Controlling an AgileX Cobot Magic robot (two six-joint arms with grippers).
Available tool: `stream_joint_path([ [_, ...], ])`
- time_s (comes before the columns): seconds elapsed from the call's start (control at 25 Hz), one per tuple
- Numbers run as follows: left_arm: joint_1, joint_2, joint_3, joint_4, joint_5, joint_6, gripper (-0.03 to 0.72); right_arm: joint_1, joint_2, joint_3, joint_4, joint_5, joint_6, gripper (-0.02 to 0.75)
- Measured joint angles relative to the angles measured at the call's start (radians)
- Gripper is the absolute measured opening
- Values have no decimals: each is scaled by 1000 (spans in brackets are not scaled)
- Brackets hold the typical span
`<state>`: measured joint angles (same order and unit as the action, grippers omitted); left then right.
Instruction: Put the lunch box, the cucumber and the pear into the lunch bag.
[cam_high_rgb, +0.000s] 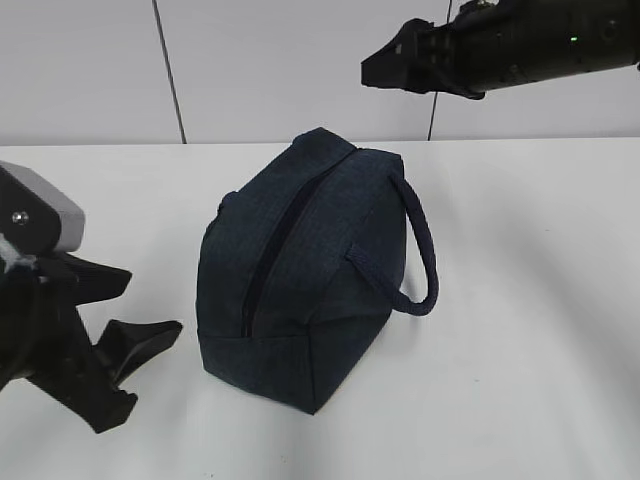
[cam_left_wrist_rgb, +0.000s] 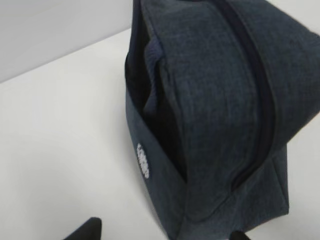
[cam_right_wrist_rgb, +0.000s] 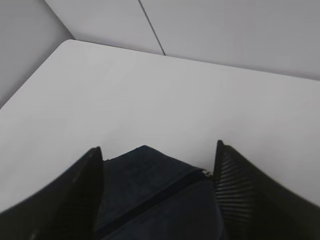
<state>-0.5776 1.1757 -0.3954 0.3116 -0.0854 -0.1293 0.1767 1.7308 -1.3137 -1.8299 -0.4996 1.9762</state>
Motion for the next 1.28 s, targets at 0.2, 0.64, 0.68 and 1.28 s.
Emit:
stream_joint_path([
  [0.2, 0, -104, -80, -28, 290, 0, 439, 2, -66, 53, -9, -89, 96, 474],
  [0.64, 0, -230, -106, -2, 342, 0, 431, 6, -81, 55, -9, -316, 160, 401],
  [0.68, 0, -233, -106, -1, 343, 0, 431, 6, -81, 55, -9, -303, 132, 399],
  [1.28, 0, -238, -106, 0, 343, 0, 421, 6, -81, 60, -9, 297, -501, 391],
])
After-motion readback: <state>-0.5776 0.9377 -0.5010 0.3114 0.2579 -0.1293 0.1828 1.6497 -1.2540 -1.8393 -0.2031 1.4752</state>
